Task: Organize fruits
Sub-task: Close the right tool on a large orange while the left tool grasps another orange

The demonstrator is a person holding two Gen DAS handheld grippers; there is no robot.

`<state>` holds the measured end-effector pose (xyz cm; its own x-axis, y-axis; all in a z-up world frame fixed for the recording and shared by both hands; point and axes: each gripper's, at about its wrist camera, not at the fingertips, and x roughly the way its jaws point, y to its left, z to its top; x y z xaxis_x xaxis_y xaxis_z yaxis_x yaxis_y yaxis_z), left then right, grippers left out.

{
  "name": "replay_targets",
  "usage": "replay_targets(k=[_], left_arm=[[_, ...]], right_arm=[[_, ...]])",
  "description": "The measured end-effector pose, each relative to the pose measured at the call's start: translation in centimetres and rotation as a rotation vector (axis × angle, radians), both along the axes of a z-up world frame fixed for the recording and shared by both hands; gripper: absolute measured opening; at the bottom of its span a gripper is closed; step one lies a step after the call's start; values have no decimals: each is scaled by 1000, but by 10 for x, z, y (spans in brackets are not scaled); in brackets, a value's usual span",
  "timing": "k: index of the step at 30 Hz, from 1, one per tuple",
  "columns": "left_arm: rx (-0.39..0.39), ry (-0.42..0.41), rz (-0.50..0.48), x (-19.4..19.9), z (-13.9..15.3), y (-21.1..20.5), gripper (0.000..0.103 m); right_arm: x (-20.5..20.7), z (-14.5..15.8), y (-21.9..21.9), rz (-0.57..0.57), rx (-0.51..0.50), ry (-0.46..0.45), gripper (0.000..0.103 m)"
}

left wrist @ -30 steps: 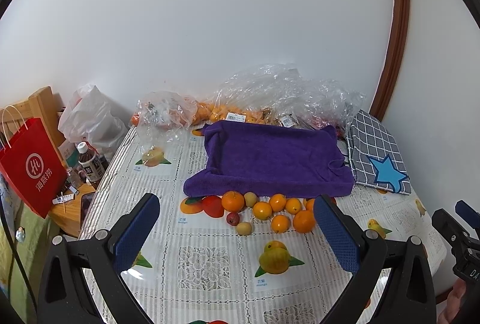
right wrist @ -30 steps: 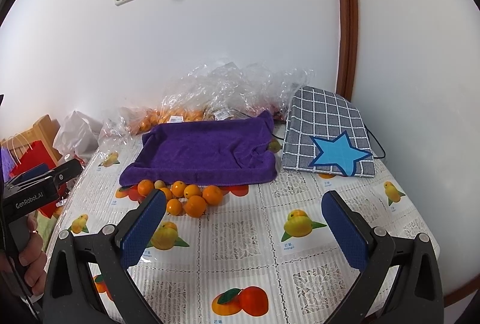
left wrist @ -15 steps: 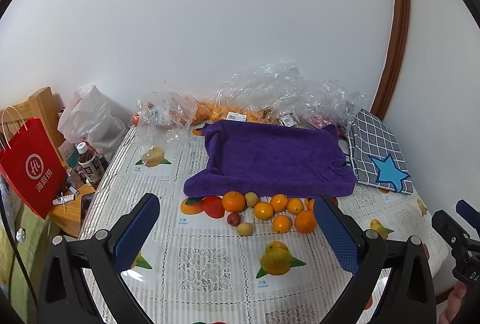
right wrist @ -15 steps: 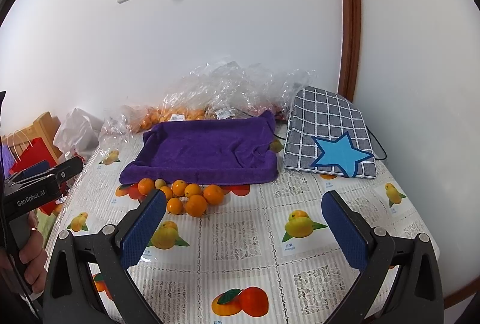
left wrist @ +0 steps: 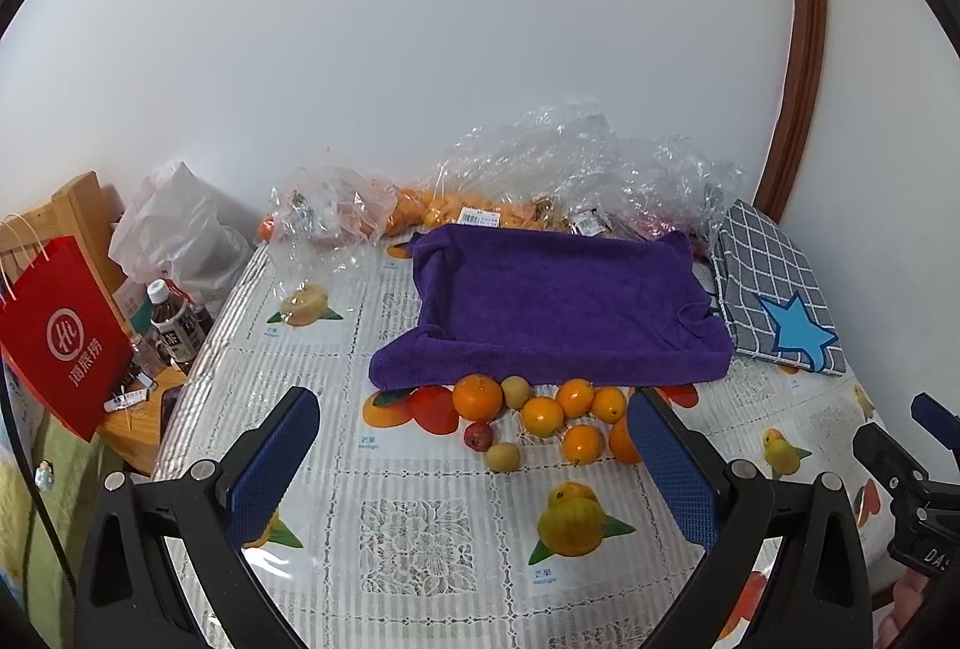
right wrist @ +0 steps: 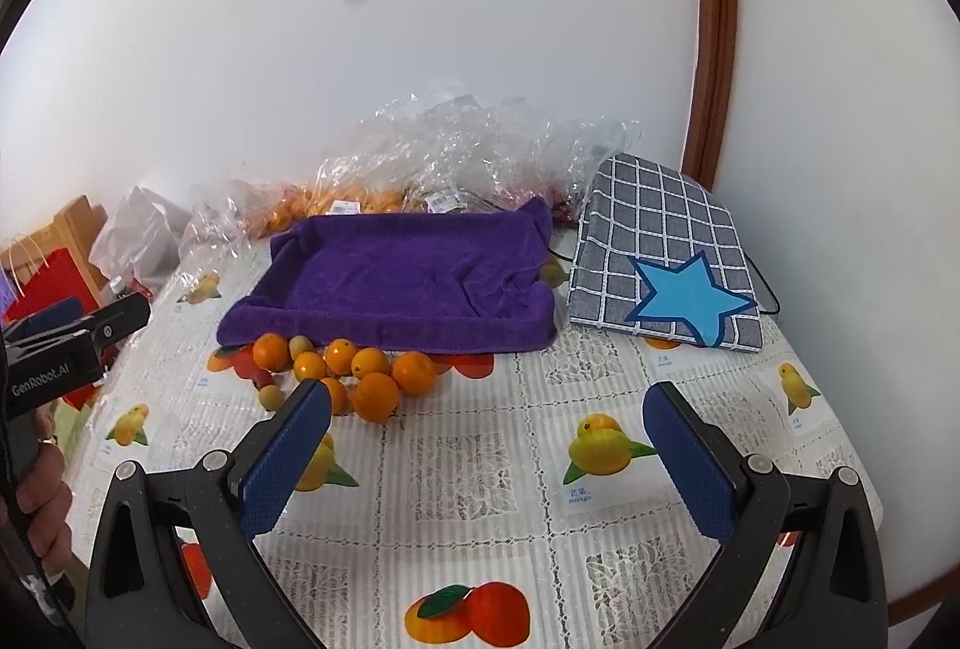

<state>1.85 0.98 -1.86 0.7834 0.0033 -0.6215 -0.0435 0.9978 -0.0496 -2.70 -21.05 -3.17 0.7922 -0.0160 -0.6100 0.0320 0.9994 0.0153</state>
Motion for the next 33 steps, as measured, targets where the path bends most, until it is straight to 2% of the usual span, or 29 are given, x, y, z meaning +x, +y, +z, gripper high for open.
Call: replay_targets(k=[4,10,12,16,18,20,22,25,33], left_arm=[[-4,13,-13,7,-13,3,103],[3,62,-22,24,-42,14,103],[-2,94,-16,30,-55,21,103],[-6,152,1,41,-79,33,103],[-9,179,-4,47,-92,38,99],[-12,199,-5,51,-102,41,96],[-18,207,-3,55,-110,45,96],[-31,224,-11,60,-121,49,95],[-43,261,-28,69,-142,56,95]], right_arm=[[12,-12,3,-2,-18,26,102],[33,-39,5,16,10,56,102],[41,-51,4,18,35,68,98],[59,-79,0,12,95,115,83],[69,-91,0,8,106,137,80],[82,-104,0,14,128,175,68],[92,-112,1,29,154,202,62],[106,-122,5,53,168,217,62],[128,-142,26,110,92,251,58]])
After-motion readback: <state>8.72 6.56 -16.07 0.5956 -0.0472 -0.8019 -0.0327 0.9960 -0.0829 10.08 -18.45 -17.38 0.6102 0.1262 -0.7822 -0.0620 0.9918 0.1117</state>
